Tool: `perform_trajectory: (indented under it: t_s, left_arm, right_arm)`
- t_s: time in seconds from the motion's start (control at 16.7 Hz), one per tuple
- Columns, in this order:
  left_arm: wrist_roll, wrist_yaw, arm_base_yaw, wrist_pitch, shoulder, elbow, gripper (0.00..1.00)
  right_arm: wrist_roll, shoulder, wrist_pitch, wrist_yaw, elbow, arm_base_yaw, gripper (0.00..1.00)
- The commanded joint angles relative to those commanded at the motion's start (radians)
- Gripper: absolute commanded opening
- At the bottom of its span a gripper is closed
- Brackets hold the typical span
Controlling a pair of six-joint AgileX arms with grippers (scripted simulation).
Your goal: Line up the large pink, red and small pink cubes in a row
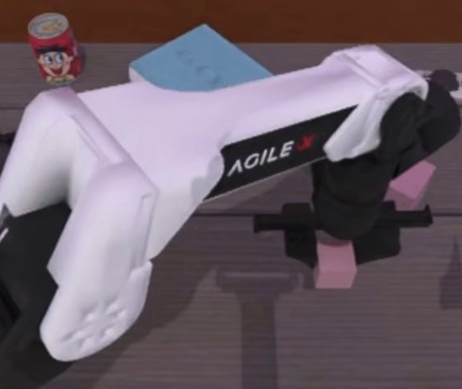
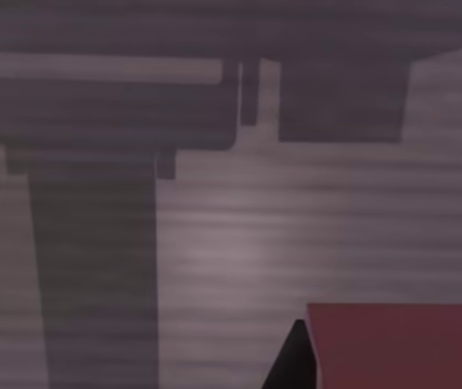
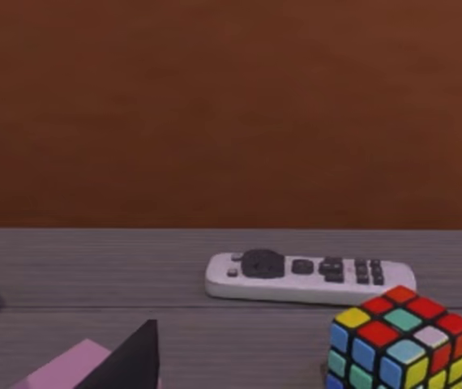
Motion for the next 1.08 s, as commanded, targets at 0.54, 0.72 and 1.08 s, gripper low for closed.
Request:
perform_trajectory:
  t_s: [0.54, 0.72, 1.08]
  left_arm:
    - [-0.005, 0.0, -0.006, 0.229, 0.036, -0.188, 0.0]
    - [-0.005, 0.0, -0.006, 0.229, 0.036, -0.188, 0.08]
    - [-0.005, 0.0, -0.006, 0.229, 0.036, -0.188, 0.53]
  right_arm:
    - [0.0, 0.0, 0.0, 0.0, 0.0, 0.0, 1.0]
    - [0.0, 0.0, 0.0, 0.0, 0.0, 0.0, 1.0]
    - [0.0, 0.0, 0.0, 0.0, 0.0, 0.0, 1.0]
